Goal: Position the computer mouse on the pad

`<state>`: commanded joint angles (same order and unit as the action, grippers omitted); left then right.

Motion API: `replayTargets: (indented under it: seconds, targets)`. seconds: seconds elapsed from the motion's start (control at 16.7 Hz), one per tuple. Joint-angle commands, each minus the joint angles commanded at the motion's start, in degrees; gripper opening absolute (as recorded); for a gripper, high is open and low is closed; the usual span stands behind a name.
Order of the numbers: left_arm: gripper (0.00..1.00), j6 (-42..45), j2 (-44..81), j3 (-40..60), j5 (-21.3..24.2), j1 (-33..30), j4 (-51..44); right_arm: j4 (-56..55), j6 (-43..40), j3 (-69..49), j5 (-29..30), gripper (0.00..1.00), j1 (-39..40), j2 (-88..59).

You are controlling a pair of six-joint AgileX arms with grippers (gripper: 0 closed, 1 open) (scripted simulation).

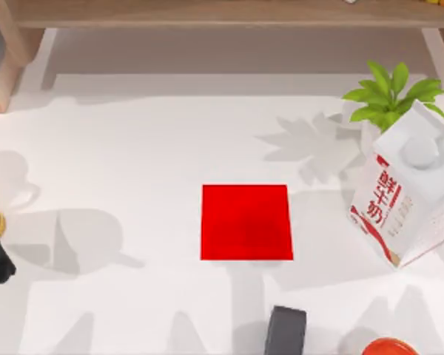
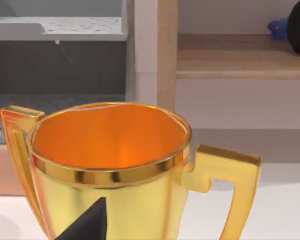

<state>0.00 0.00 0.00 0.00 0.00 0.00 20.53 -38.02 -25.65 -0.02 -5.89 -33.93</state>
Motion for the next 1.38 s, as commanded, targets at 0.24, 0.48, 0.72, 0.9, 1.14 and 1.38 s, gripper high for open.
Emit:
replayTargets:
  seconds: [0.24,0.48,0.72,0.9,1.14,1.38]
  targets:
    - [1.00,0.00,0.00,0.00,0.00,0.00,0.00,12.24,-25.05,-15.30,-0.01,1.00,-3.51,-20.93]
    - [1.00,0.00,0.00,0.00,0.00,0.00,0.00,24.11,-49.95,-30.13,-0.02,1.00,-6.92,-41.43]
    - [1.00,0.00,0.00,0.00,0.00,0.00,0.00,33.86,-70.70,-42.31,-0.03,1.00,-9.72,-58.54]
    - [1.00,0.00,0.00,0.00,0.00,0.00,0.00,39.00,-81.28,-48.73,-0.03,1.00,-11.19,-67.27]
    - [1.00,0.00,0.00,0.00,0.00,0.00,0.00,41.96,-87.00,-52.44,-0.03,1.00,-12.04,-71.98]
    - [1.00,0.00,0.00,0.00,0.00,0.00,0.00,41.83,-86.93,-52.27,-0.05,1.00,-11.75,-71.81]
